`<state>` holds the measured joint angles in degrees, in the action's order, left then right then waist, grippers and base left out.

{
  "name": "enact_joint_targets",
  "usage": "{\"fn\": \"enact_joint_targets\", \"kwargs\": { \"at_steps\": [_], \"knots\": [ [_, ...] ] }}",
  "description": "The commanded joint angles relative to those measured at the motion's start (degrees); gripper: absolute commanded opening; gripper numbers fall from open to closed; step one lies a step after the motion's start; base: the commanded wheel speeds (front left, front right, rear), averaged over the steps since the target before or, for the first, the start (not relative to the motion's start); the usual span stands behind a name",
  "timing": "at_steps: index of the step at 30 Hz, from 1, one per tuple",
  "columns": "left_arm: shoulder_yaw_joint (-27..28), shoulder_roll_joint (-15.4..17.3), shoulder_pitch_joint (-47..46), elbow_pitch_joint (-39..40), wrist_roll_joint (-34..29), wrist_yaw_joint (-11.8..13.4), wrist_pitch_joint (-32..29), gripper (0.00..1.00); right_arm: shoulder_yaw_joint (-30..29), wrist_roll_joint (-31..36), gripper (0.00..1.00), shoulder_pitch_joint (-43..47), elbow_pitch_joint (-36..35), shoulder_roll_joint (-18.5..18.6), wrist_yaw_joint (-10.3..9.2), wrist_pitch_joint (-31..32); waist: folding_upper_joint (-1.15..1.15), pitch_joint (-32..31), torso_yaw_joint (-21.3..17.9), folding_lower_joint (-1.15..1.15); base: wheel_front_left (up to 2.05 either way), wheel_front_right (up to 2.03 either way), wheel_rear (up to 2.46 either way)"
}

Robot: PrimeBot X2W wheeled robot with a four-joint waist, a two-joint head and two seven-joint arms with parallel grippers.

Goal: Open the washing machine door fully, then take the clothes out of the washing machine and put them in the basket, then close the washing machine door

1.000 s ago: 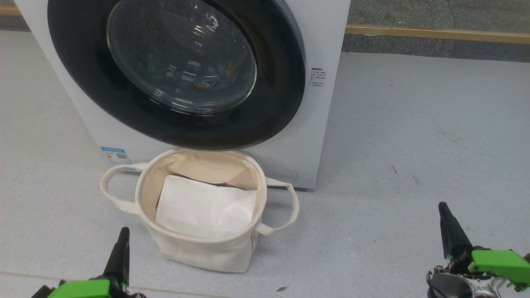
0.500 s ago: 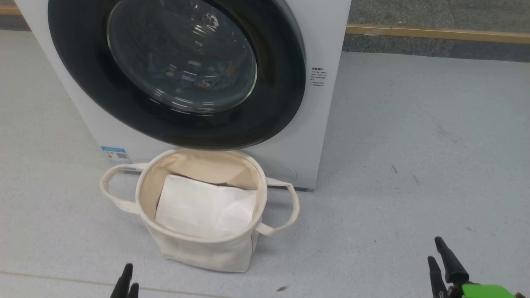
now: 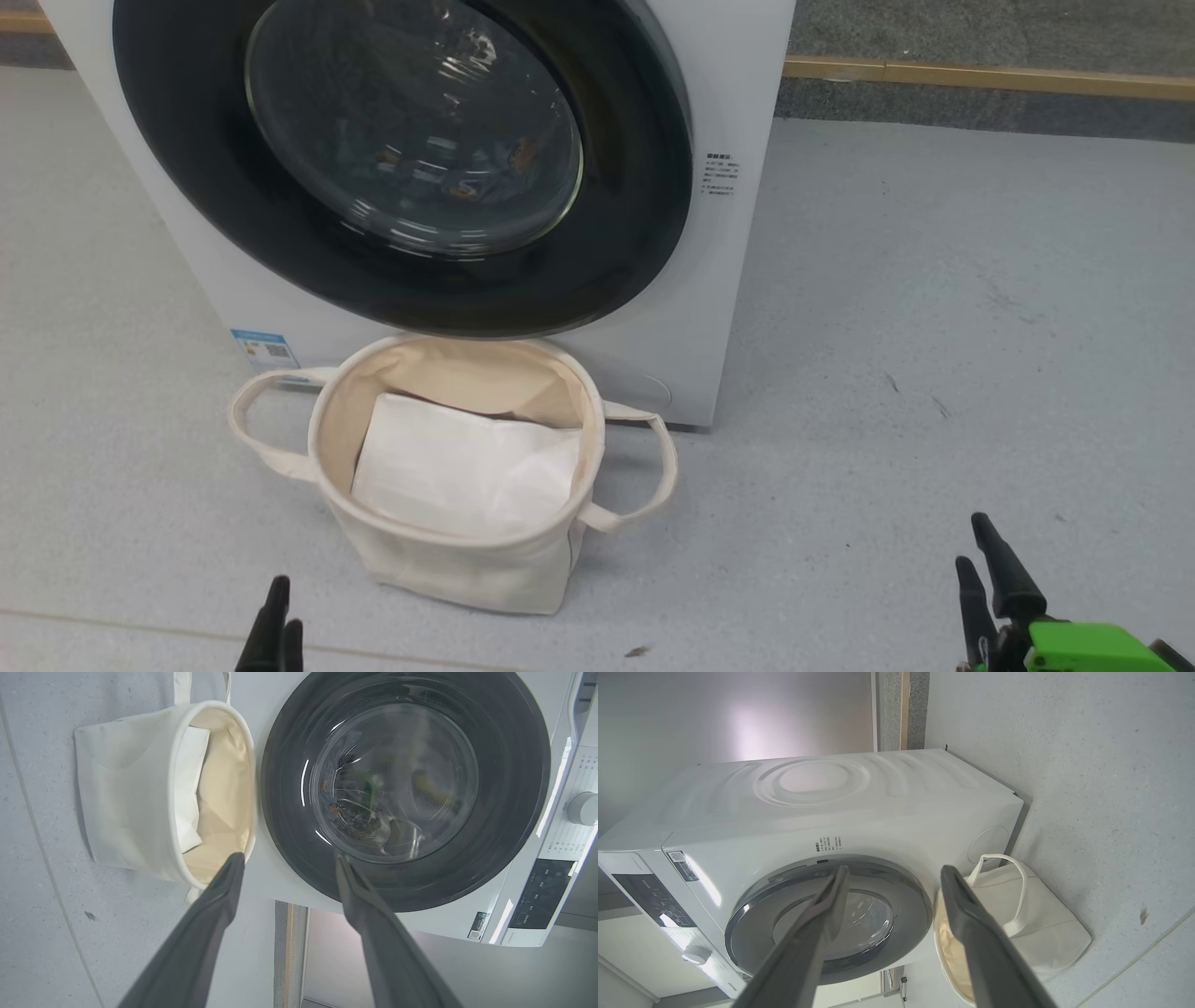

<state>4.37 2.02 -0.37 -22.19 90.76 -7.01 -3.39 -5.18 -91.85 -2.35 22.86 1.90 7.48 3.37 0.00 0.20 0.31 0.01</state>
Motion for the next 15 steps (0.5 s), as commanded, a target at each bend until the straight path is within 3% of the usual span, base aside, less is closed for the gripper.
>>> {"fn": "enact_joint_targets", "kwargs": {
  "at_steps": [1,15],
  "knots": [
    [0.4,0.3,-2.6,2.3,-1.0,-0.1,0.7,1.0,0.5,0.3,1.0,-3.0,-2.1,0.2,0.01,-0.7,0.0,0.0,0.0,-0.01,0.0,0.0,0.0],
    [0.3,0.8,-3.9,3.6,-3.7,-0.1,2.9,1.0,2.0,3.7,1.0,-4.6,-3.3,0.3,0.01,-2.9,0.0,-0.1,0.2,-0.01,0.0,0.0,0.0]
  ]
}}
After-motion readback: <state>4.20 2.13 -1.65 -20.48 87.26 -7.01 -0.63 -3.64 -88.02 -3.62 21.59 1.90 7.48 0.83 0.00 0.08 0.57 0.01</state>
